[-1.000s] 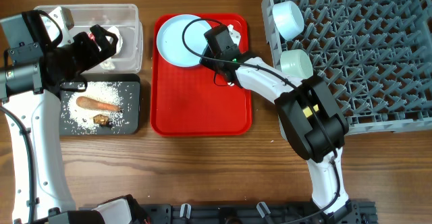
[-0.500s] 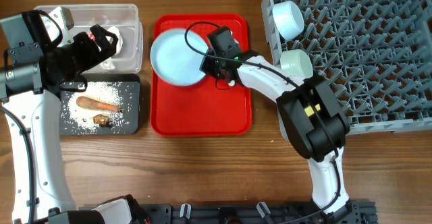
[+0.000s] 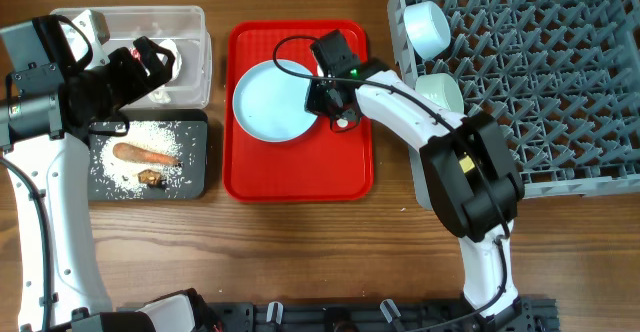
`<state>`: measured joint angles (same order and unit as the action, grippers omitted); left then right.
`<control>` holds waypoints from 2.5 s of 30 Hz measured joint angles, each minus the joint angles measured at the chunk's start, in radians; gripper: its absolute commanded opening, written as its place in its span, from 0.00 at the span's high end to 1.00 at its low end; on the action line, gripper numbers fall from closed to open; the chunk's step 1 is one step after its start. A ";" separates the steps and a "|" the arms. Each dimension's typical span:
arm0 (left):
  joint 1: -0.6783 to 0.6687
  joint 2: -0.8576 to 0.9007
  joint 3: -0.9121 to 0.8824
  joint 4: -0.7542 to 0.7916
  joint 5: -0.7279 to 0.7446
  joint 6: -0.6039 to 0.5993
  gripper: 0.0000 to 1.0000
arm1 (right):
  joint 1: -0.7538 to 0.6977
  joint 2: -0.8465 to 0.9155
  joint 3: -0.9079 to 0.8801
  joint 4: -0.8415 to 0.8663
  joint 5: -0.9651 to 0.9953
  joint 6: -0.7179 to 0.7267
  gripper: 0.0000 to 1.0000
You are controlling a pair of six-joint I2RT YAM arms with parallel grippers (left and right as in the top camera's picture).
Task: Sort waste into correct bins and load items into the dishwasher rack
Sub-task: 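Lift the plate and stand it upright in the rack, then move the right gripper back toward the white spoon on the red tray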
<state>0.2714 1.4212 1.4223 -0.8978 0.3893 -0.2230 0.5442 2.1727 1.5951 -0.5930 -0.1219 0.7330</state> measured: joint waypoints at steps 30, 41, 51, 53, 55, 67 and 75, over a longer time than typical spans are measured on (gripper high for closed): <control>0.000 0.000 0.000 0.000 0.000 0.000 0.00 | -0.313 -0.505 0.063 -0.058 1.164 -0.998 0.96; 0.000 0.000 0.000 0.000 0.000 0.000 0.00 | -0.465 -0.426 0.063 -0.054 0.946 -1.215 0.96; 0.000 0.000 0.000 0.000 0.000 0.000 0.00 | -0.464 -0.310 0.063 -0.041 0.914 -1.271 0.96; 0.000 0.000 0.000 0.000 0.000 0.000 0.00 | -0.464 -0.298 0.063 -0.041 0.912 -1.273 0.96; 0.000 0.000 0.000 0.000 0.000 0.000 0.00 | -0.462 -0.285 0.063 -0.039 0.910 -1.273 0.96; 0.000 0.000 0.000 0.000 0.000 0.000 0.00 | -0.404 -0.272 0.063 0.074 0.907 -1.187 0.00; 0.000 0.000 0.000 0.000 0.000 0.000 0.00 | -0.379 -0.319 0.063 0.067 0.846 -1.068 0.00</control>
<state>0.2714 1.4212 1.4223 -0.8978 0.3893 -0.2226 0.1650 1.8542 1.6577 -0.5259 0.7238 -0.3351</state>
